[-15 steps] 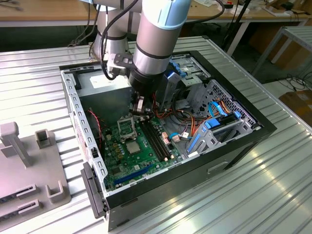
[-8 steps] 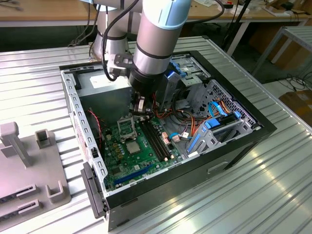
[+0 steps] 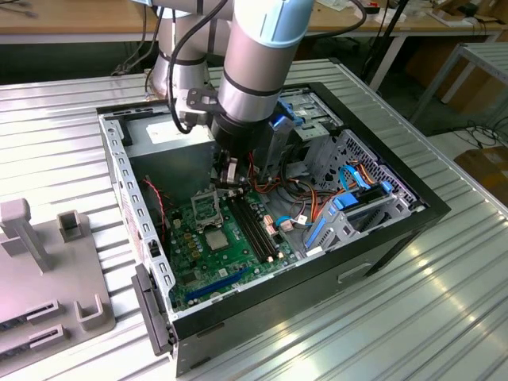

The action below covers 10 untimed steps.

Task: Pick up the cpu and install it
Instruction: 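Close the cpu cover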

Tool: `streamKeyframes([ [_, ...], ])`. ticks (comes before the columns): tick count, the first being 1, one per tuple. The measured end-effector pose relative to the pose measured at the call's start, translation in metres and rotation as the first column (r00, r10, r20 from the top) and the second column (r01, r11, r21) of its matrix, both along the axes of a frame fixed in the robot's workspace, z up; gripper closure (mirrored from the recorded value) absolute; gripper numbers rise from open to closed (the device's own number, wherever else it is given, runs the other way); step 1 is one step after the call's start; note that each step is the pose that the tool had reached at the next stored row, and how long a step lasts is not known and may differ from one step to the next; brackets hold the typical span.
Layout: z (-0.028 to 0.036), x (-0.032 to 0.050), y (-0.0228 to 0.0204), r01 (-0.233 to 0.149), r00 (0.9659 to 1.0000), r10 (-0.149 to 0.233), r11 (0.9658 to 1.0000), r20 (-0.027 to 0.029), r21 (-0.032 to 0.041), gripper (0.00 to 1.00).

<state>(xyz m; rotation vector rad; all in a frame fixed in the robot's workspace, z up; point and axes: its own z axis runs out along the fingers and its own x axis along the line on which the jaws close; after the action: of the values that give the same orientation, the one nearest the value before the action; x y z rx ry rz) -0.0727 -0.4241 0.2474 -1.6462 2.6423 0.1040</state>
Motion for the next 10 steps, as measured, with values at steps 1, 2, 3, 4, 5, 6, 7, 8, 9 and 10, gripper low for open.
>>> streamKeyframes([
  [1, 0.0005, 0.0000, -0.0003, -0.003, 1.0000, 0.003, 1.0000, -0.0001, -0.0001, 0.89],
  [2, 0.0009, 0.0000, -0.0006, -0.005, 1.0000, 0.005, 1.0000, 0.0000, -0.0001, 0.89],
  [3, 0.0013, 0.0000, -0.0009, -0.008, 1.0000, 0.008, 1.0000, -0.0001, -0.0001, 0.89],
  [4, 0.0017, 0.0000, -0.0012, -0.010, 0.9999, 0.010, 0.9999, -0.0001, -0.0002, 0.89],
  [5, 0.0022, 0.0000, -0.0019, -0.014, 0.9999, 0.014, 0.9999, -0.0001, -0.0001, 0.89],
  [6, 0.0024, 0.0000, -0.0024, -0.017, 0.9999, 0.017, 0.9999, -0.0001, -0.0001, 0.89],
  [7, 0.0026, 0.0000, -0.0029, -0.019, 0.9998, 0.019, 0.9998, -0.0001, -0.0001, 0.89],
  [8, 0.0028, 0.0000, -0.0035, -0.022, 0.9998, 0.022, 0.9998, -0.0001, -0.0002, 0.89],
  [9, 0.0029, 0.0000, -0.0043, -0.026, 0.9997, 0.026, 0.9997, -0.0001, -0.0001, 0.89],
  [10, 0.0030, 0.0000, -0.0053, -0.030, 0.9996, 0.030, 0.9996, -0.0001, 0.0000, 0.89],
])
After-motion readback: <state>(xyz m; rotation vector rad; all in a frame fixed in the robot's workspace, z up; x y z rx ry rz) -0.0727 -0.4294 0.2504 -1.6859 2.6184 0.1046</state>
